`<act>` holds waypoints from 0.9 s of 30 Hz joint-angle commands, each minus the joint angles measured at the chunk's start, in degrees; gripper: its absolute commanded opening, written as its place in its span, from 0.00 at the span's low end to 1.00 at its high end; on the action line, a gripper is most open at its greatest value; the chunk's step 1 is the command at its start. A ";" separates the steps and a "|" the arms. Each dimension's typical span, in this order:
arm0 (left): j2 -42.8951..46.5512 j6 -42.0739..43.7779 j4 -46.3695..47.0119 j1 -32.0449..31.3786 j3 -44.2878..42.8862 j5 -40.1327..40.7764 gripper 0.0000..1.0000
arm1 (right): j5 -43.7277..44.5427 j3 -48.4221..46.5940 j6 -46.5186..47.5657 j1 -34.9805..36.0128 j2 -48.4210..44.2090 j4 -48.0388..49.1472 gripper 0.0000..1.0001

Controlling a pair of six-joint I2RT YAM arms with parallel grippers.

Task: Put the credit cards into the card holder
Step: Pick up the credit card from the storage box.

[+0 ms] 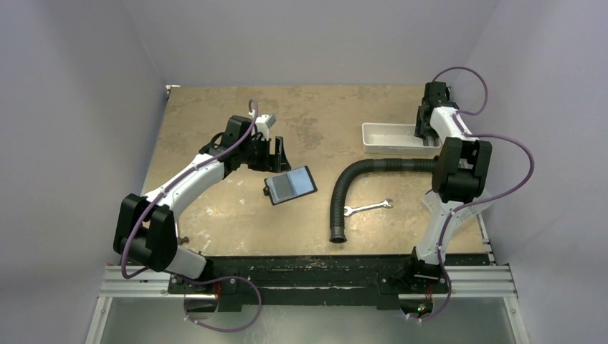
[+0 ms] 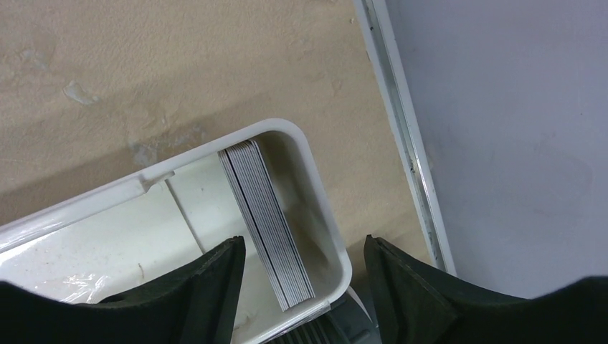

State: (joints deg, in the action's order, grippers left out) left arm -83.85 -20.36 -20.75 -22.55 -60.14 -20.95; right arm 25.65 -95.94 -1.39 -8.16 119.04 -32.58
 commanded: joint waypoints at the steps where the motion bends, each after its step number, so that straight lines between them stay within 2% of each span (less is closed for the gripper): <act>1: 1.59 0.49 1.86 -0.14 0.02 -1.29 0.77 | 1.05 -3.47 0.33 0.17 0.05 -0.70 0.69; 10: 1.59 0.54 2.08 -0.18 0.07 -1.58 0.77 | 4.32 -4.52 0.53 0.17 1.61 -1.62 0.65; 22: 1.59 0.57 2.21 -0.17 0.28 -2.05 0.77 | 4.16 -4.61 0.33 0.23 1.17 -2.14 0.37; 24: 1.56 0.58 2.25 -0.21 0.28 -2.16 0.77 | 4.08 -4.69 0.41 0.17 1.25 -2.20 0.39; 27: 1.49 0.46 2.32 -0.16 0.33 -2.29 0.77 | 4.06 -4.61 0.89 0.17 1.46 -2.14 0.54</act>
State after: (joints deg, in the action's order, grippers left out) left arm -83.85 -20.36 -20.60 -22.55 -60.10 -22.02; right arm 27.88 -98.37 -1.23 -7.92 120.62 -34.06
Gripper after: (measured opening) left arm 0.770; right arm 0.467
